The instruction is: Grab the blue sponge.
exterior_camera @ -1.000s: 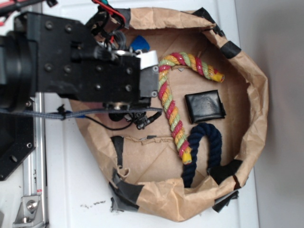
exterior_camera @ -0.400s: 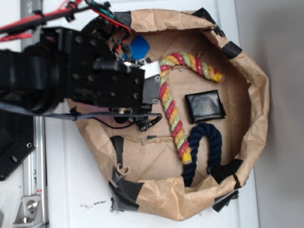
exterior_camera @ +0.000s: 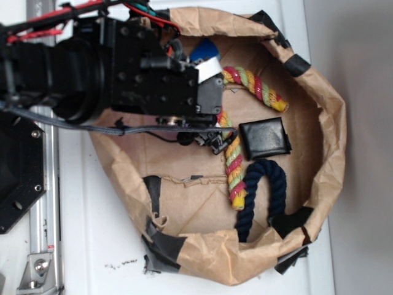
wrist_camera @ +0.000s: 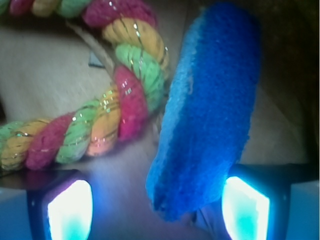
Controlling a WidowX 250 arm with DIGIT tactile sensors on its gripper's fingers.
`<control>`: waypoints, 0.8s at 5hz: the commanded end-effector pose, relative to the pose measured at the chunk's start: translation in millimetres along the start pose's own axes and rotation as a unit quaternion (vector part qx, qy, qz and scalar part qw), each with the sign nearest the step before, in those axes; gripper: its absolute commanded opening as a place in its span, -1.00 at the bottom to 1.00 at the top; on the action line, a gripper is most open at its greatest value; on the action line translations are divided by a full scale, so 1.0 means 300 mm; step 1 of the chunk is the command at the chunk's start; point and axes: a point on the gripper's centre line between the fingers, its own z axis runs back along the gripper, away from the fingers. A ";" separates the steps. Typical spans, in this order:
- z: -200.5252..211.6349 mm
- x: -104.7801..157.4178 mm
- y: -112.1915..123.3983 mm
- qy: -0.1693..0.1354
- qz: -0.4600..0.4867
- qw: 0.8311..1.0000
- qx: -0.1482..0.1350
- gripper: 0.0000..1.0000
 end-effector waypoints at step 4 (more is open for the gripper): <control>-0.018 -0.038 0.065 0.026 -0.003 0.999 -0.020 1.00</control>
